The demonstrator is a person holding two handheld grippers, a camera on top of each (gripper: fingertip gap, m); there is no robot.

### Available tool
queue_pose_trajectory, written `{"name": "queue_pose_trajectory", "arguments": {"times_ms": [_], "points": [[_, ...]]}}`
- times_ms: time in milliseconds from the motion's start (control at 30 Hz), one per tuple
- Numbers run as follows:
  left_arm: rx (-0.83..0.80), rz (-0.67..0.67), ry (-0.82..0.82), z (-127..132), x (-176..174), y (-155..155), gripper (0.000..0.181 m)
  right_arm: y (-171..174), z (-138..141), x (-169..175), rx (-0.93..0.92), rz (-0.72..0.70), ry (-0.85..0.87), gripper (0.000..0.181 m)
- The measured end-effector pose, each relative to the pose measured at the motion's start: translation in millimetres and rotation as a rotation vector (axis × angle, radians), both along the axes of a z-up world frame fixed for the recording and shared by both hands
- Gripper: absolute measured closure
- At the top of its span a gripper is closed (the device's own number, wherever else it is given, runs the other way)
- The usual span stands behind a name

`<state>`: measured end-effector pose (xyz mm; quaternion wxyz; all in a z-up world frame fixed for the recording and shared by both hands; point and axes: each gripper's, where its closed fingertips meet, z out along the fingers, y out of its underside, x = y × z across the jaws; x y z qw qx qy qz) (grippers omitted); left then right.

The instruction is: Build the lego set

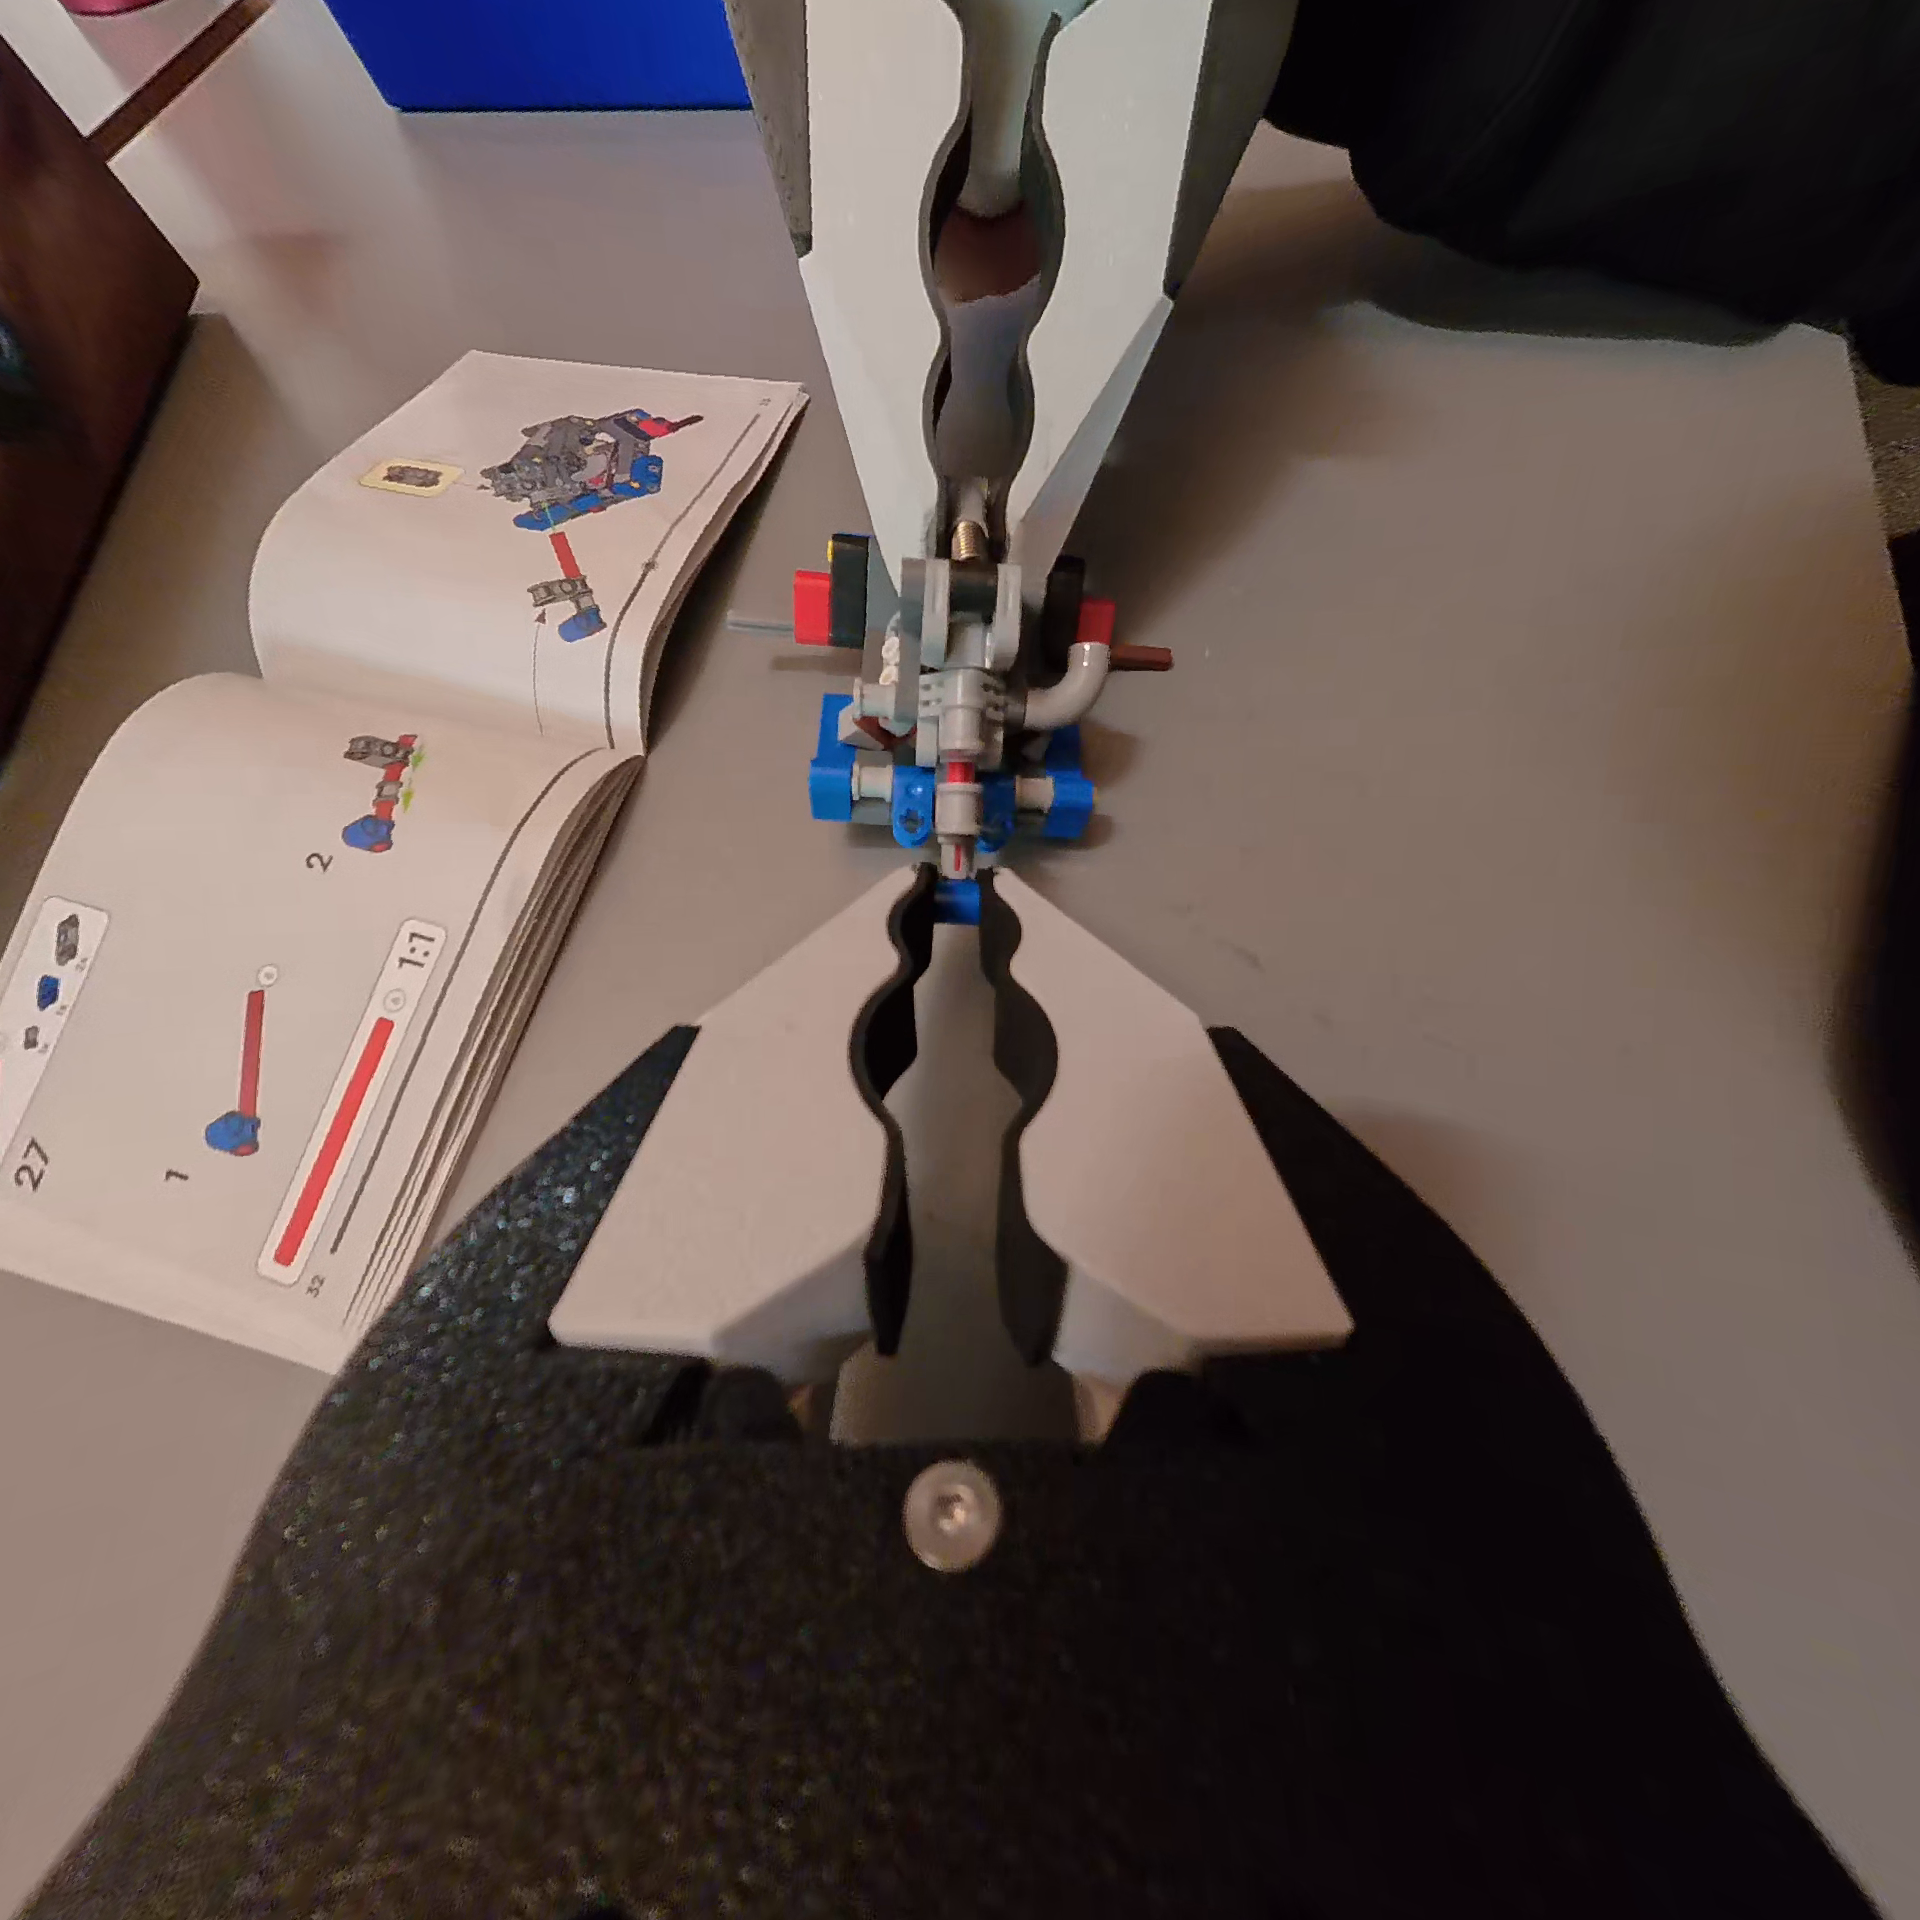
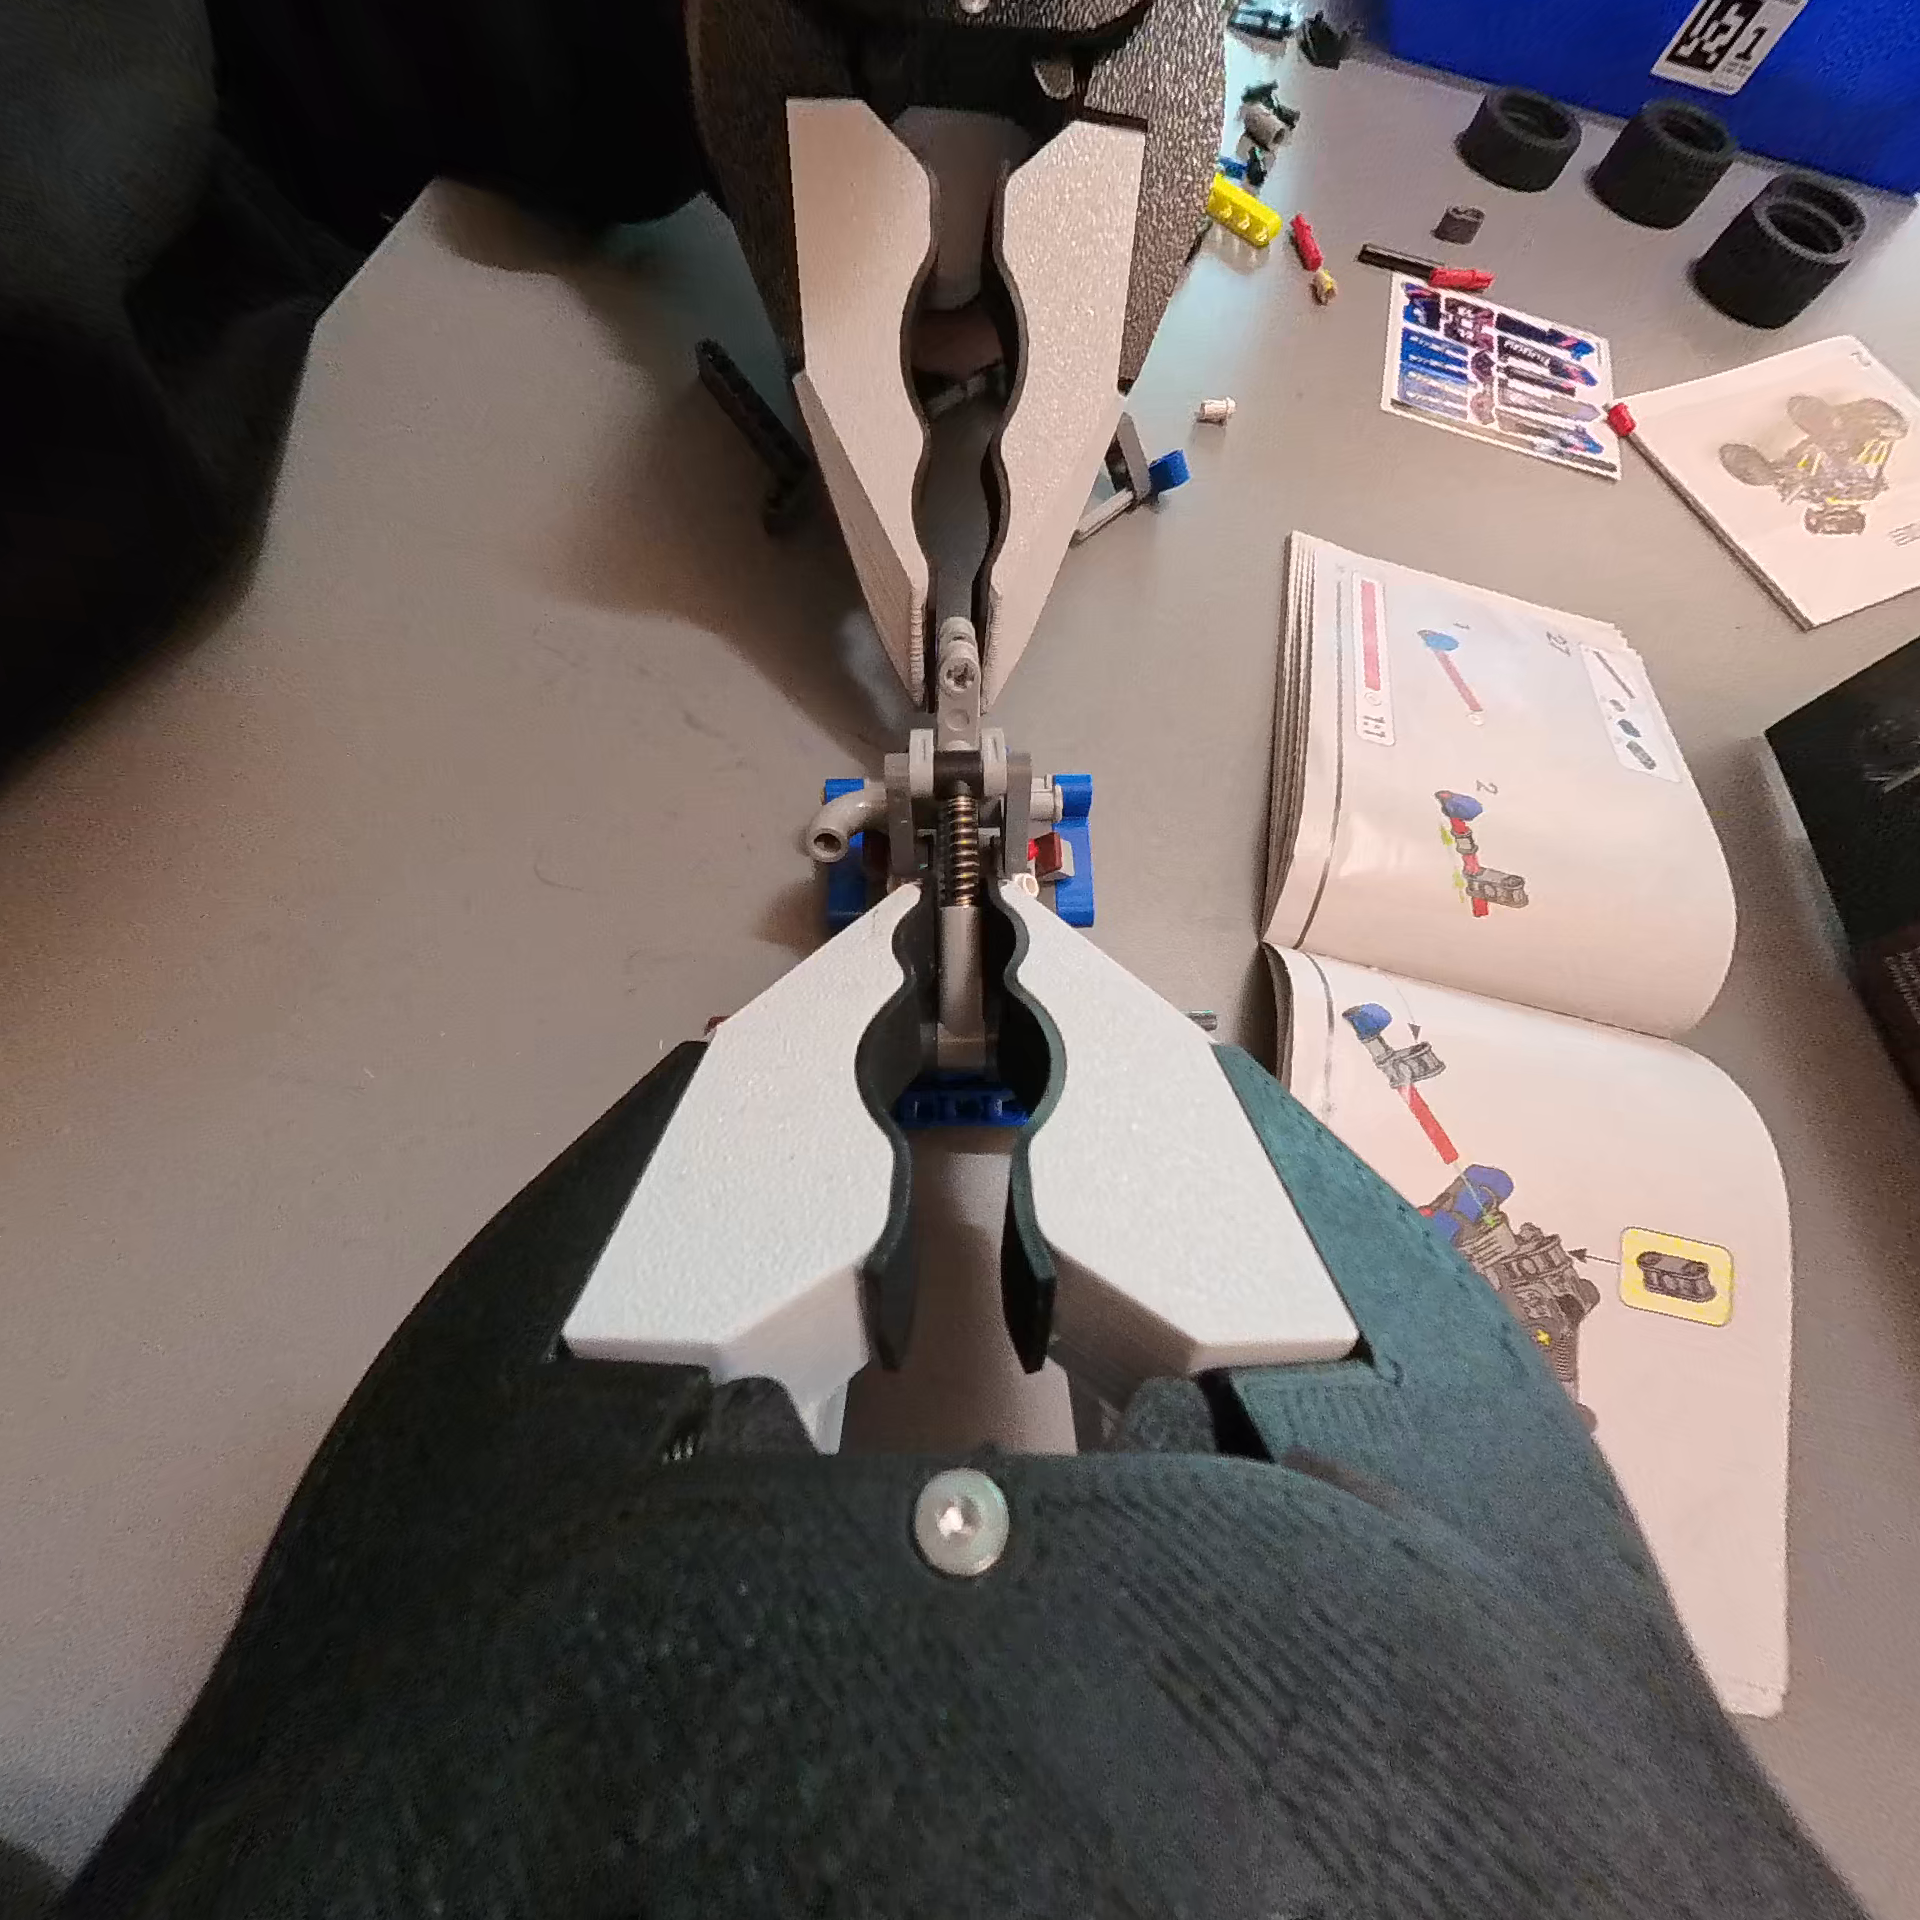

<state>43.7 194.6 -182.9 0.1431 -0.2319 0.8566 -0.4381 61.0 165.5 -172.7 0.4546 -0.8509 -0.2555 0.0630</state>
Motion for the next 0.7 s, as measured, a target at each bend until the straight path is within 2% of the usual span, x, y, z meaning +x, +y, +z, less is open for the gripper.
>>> {"name": "queue_pose_trajectory", "arguments": {"times_ms": [433,700], "points": [[0.034,0.024,-0.027,-2,0,6,0.158,0,1,0,0.023,-0.012,0.024,0.176],[-0.071,0.034,-0.013,11,-3,13,0.156,2,1,-4,0.029,-0.010,0.029,0.176]]}}
